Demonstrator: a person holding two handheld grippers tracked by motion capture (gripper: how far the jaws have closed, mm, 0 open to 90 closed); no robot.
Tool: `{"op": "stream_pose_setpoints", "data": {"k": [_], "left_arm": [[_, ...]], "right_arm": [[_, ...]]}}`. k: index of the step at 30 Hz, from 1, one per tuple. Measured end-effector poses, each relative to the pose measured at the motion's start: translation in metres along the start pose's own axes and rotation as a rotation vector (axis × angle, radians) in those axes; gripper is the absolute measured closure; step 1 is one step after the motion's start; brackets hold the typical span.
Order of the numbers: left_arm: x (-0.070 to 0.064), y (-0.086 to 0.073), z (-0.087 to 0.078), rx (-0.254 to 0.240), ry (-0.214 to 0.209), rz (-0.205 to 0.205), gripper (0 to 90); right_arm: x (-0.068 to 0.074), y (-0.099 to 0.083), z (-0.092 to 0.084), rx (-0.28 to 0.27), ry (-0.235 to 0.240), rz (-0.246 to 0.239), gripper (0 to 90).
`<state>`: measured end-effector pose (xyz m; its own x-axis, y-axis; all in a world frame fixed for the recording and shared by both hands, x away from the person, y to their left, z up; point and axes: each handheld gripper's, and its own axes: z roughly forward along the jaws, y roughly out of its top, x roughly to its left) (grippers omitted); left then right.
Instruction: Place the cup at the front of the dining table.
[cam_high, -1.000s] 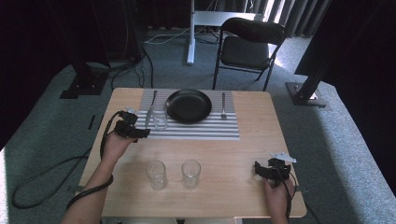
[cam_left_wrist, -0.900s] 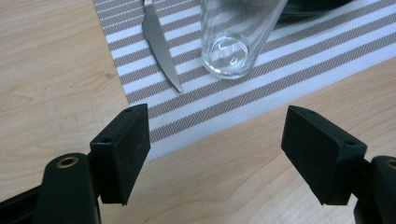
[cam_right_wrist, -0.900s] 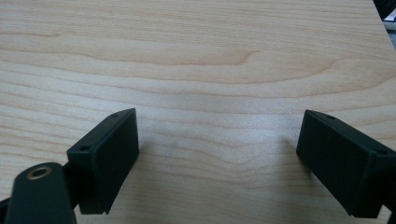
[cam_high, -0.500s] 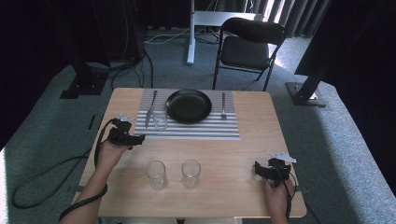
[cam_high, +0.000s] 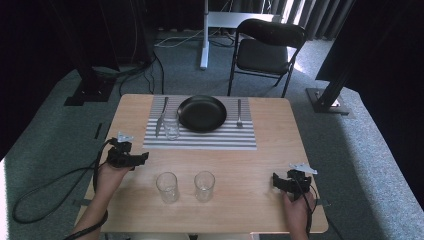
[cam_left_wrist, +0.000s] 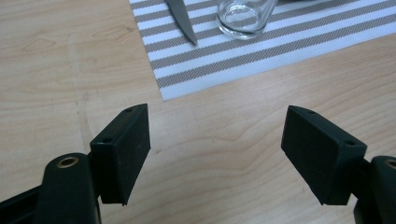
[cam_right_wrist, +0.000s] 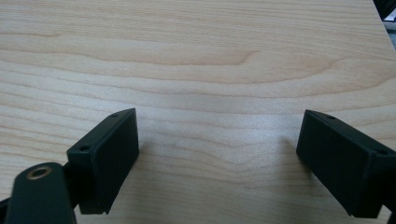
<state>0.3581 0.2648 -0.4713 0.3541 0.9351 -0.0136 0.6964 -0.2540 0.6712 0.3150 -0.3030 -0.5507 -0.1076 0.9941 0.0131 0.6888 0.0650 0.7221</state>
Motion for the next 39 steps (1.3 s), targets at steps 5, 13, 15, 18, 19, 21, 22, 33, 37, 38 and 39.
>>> {"op": "stream_pose_setpoints", "data": {"k": [5, 13, 15, 18, 19, 21, 22, 33, 37, 38, 39], "left_arm": [[0.0, -0.013, -0.004, -0.011, 0.014, -0.012, 24.6], [0.001, -0.04, -0.005, -0.009, 0.025, -0.041, 24.6], [0.002, -0.047, -0.006, -0.014, 0.024, -0.05, 24.6], [0.003, -0.057, -0.008, -0.022, 0.036, -0.053, 24.5], [0.003, -0.057, -0.008, -0.022, 0.036, -0.053, 24.6], [0.004, -0.067, -0.01, -0.029, 0.033, -0.066, 24.6], [0.003, -0.069, -0.011, -0.028, 0.043, -0.064, 24.5], [0.002, -0.098, -0.018, -0.086, 0.112, -0.062, 24.6], [0.005, -0.106, -0.022, -0.109, 0.111, -0.089, 24.6], [0.006, -0.107, -0.023, -0.103, 0.12, -0.084, 24.6], [0.007, -0.108, -0.024, -0.102, 0.12, -0.084, 24.6]], "right_arm": [[0.0, 0.0, 0.0, 0.0, 0.0, 0.0, 12.4], [0.0, 0.0, 0.0, 0.0, 0.0, 0.0, 12.4], [0.0, 0.0, 0.0, 0.0, 0.0, 0.0, 12.4], [0.0, 0.0, 0.0, 0.0, 0.0, 0.0, 12.4], [0.0, 0.0, 0.0, 0.0, 0.0, 0.0, 12.4], [0.0, 0.0, 0.0, 0.0, 0.0, 0.0, 12.4], [0.0, 0.0, 0.0, 0.0, 0.0, 0.0, 12.4], [0.0, 0.0, 0.0, 0.001, 0.0, 0.002, 12.4], [0.0, 0.0, 0.0, 0.001, 0.0, 0.002, 12.4], [0.0, 0.0, 0.0, 0.001, 0.0, 0.002, 12.5], [0.0, 0.0, 0.0, 0.001, 0.0, 0.002, 12.5]]}}
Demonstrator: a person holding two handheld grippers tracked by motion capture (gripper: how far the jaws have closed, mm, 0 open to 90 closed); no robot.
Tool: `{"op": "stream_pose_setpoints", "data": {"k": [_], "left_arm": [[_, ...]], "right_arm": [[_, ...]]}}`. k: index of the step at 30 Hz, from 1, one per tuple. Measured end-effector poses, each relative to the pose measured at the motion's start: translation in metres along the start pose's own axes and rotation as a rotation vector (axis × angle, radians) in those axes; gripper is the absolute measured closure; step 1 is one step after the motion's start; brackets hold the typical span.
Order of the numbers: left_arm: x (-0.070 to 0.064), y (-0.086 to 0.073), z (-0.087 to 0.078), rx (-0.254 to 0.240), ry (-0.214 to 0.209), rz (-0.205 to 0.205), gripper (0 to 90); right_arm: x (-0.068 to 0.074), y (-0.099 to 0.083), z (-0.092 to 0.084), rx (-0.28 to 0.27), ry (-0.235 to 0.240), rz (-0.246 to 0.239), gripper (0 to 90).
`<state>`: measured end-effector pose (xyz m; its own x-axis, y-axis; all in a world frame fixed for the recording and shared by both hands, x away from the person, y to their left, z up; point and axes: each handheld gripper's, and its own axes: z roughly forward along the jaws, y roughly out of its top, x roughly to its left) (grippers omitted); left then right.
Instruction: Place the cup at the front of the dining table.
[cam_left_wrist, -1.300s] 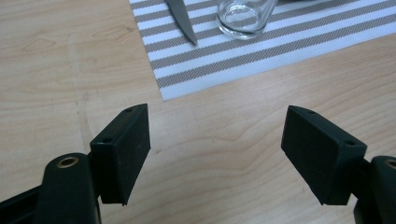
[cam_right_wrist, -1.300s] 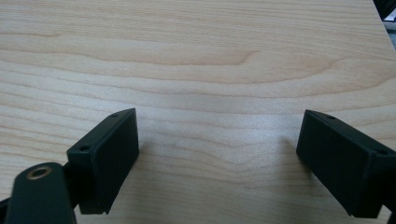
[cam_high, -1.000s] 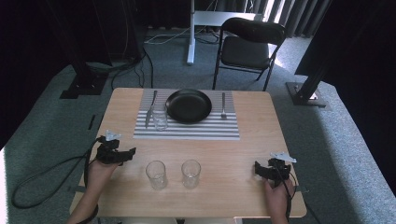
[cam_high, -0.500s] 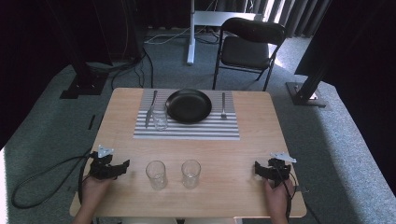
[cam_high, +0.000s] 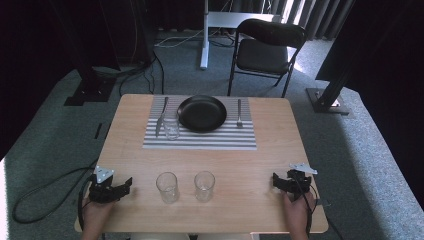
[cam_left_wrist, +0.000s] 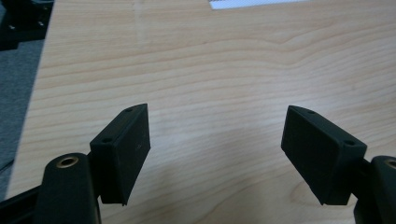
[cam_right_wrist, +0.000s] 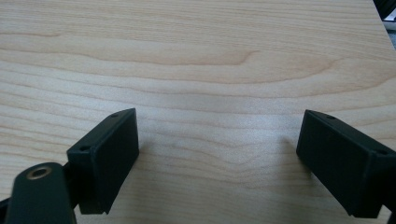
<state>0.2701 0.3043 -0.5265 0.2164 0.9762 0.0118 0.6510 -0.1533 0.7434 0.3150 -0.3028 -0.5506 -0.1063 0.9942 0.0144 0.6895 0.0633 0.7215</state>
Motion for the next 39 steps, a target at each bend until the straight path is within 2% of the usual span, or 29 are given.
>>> {"op": "stream_pose_setpoints", "data": {"k": [3, 7, 11, 13, 22, 26, 29, 37, 39], "left_arm": [[0.002, -0.006, -0.003, 0.0, 0.015, -0.009, 24.5], [0.006, -0.013, -0.008, -0.011, 0.056, -0.021, 24.5], [0.015, -0.018, -0.013, -0.018, 0.061, -0.054, 24.5], [0.017, -0.02, -0.014, -0.016, 0.064, -0.058, 24.4], [0.024, -0.031, -0.022, -0.033, 0.109, -0.025, 24.4], [0.029, -0.031, -0.023, -0.055, 0.136, -0.037, 24.4], [0.032, -0.032, -0.019, -0.045, 0.153, -0.03, 24.4], [0.036, -0.032, -0.017, -0.057, 0.131, -0.081, 24.4], [0.037, -0.032, -0.018, -0.062, 0.139, -0.078, 24.4]], "right_arm": [[0.0, 0.0, 0.0, 0.0, 0.0, 0.0, 12.4], [0.0, 0.0, 0.0, 0.0, 0.0, 0.0, 12.4], [0.0, 0.0, 0.0, 0.0, 0.0, 0.0, 12.4], [0.0, 0.0, 0.0, 0.0, 0.0, 0.0, 12.5], [0.0, 0.0, 0.0, 0.0, 0.0, 0.0, 12.4], [0.0, 0.0, 0.0, 0.0, 0.0, 0.0, 12.4], [0.0, 0.0, 0.0, 0.0, 0.0, 0.0, 12.5], [0.0, 0.0, 0.0, 0.0, 0.0, 0.0, 12.4], [0.0, 0.0, 0.0, 0.0, 0.0, 0.0, 12.4]]}}
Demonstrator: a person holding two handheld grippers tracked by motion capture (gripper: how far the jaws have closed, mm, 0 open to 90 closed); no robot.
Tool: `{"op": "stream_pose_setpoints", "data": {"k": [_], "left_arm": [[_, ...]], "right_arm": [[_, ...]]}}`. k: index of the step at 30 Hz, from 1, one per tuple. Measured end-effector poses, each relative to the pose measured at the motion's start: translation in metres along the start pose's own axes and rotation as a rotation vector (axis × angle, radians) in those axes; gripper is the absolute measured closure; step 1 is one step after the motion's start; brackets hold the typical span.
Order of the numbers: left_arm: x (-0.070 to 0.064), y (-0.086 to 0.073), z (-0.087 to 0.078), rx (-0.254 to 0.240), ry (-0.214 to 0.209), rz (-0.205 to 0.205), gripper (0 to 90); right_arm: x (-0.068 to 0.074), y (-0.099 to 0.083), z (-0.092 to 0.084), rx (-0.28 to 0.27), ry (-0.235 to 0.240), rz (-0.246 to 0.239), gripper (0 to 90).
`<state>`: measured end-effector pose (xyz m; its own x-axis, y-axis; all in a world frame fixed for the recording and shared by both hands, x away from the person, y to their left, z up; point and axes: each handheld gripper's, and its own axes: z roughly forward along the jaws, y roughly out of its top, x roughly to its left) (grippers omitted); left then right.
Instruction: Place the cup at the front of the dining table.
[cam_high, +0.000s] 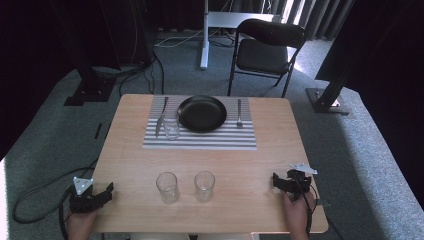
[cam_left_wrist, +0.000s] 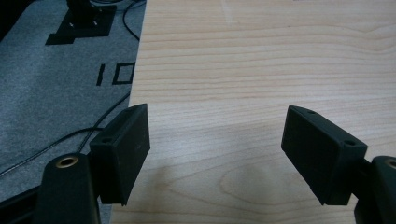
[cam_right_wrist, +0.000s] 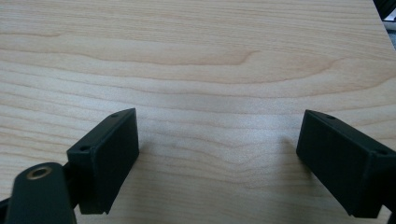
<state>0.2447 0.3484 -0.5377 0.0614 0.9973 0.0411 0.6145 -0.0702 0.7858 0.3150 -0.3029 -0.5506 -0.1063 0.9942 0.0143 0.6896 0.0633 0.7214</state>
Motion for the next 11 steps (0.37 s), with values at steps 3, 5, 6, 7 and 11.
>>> {"op": "stream_pose_setpoints", "data": {"k": [3, 5, 6, 7, 11], "left_arm": [[0.0018, 0.0014, -0.003, -0.023, -0.002, -0.012, 24.3], [0.0011, 0.0013, -0.0043, -0.021, -0.014, -0.021, 24.4], [0.0003, 0.0011, -0.005, -0.018, -0.02, -0.019, 24.4], [-0.0005, 0.001, -0.0058, -0.019, -0.022, -0.015, 24.4], [-0.0025, 0.0011, -0.0065, -0.02, -0.025, -0.018, 24.3]], "right_arm": [[0.0, 0.0, 0.0, 0.0, 0.0, 0.0, 12.4], [0.0, 0.0, 0.0, 0.0, 0.0, 0.0, 12.4], [0.0, 0.0, 0.0, 0.0, 0.0, 0.0, 12.4], [0.0, 0.0, 0.0, 0.0, 0.0, 0.0, 12.4], [0.0, 0.0, 0.0, 0.0, 0.0, 0.0, 12.4]]}}
